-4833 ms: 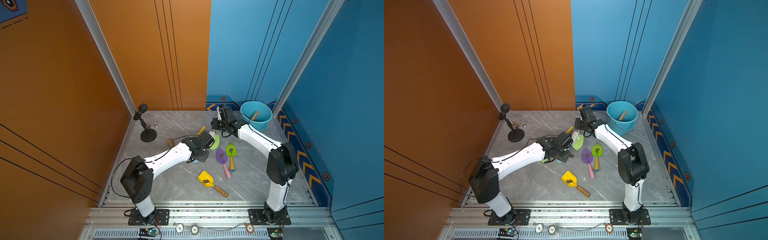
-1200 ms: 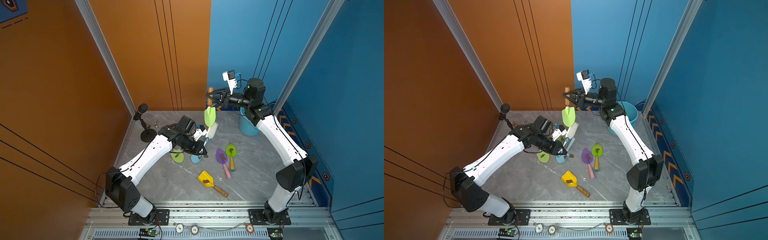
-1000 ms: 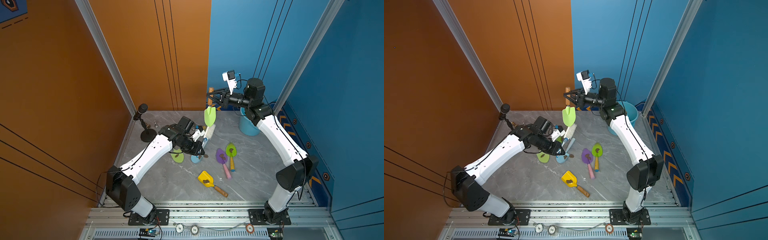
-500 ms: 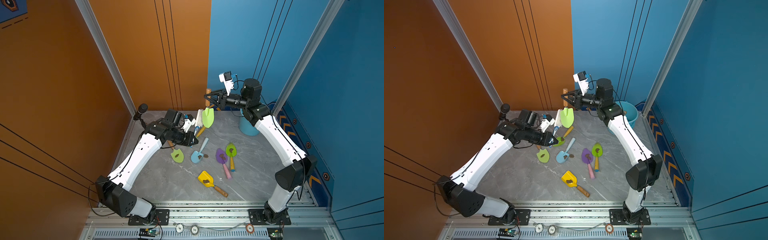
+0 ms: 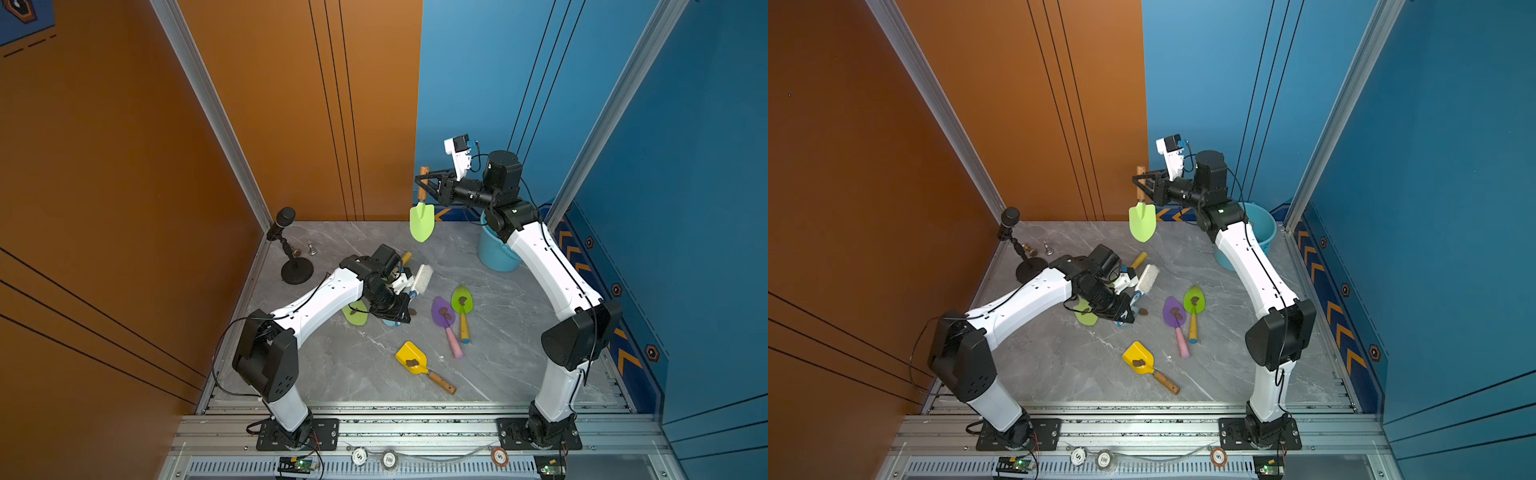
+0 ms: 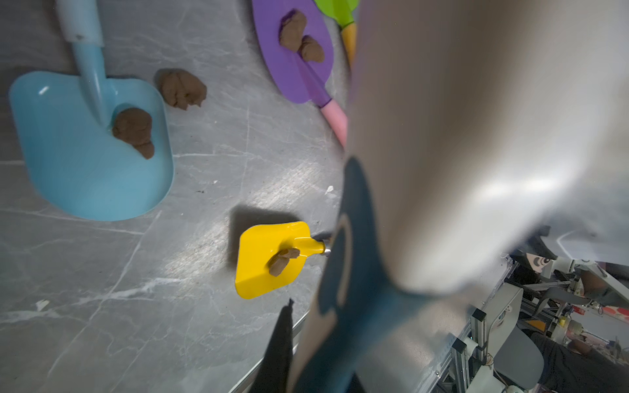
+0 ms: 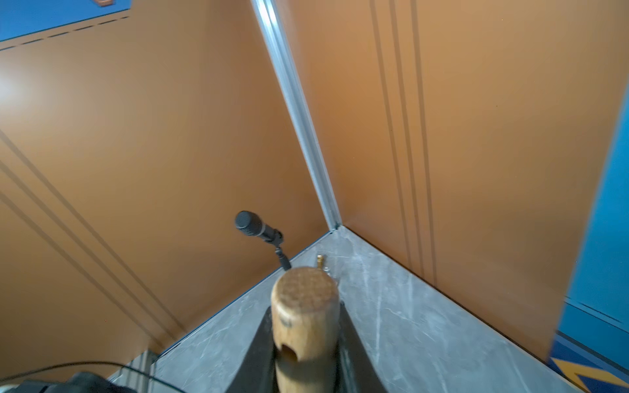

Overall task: Brush the soil off the hand trowel and place it into the bucket
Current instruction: Brush off the soil from the hand trowel, then place the hand trowel in the bucket.

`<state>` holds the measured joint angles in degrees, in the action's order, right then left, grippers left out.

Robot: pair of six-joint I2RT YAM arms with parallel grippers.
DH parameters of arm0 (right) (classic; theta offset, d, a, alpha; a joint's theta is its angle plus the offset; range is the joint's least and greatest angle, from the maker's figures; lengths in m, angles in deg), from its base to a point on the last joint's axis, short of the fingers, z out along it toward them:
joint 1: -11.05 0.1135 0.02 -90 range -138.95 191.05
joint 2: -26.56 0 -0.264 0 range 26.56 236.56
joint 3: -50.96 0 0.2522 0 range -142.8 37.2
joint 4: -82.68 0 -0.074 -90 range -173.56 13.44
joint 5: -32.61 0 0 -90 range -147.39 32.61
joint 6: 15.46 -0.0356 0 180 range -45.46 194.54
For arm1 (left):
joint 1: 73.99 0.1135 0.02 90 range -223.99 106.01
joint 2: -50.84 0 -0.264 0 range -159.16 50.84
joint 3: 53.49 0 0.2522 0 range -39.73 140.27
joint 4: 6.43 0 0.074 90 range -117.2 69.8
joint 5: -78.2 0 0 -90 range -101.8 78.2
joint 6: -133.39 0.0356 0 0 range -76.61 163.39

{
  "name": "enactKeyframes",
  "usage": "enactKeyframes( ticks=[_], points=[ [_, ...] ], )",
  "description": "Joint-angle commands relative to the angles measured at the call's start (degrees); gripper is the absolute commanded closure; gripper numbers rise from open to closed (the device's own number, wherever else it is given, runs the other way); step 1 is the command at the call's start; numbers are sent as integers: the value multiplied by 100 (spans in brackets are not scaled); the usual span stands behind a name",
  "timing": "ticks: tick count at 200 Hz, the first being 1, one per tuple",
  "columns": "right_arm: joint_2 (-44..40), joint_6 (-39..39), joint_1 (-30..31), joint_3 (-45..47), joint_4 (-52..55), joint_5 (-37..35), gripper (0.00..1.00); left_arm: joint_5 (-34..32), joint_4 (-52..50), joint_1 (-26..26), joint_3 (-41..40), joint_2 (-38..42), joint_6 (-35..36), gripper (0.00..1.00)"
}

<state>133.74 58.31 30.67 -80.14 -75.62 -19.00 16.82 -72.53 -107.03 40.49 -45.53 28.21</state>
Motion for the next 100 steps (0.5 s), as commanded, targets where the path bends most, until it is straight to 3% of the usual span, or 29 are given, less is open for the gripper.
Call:
enactKeyframes(
  ticks=[1,52,100],
  points=[
    [-76,129,-345,212,62,-1345,90,-362,104,313,81,133,-169,100],
    [-223,245,-1118,1016,-737,-3826,91,-1564,634,422,115,249,-405,100],
    [425,708,-1684,552,-964,-4761,91,-2118,926,322,181,393,-340,100]
  ],
)
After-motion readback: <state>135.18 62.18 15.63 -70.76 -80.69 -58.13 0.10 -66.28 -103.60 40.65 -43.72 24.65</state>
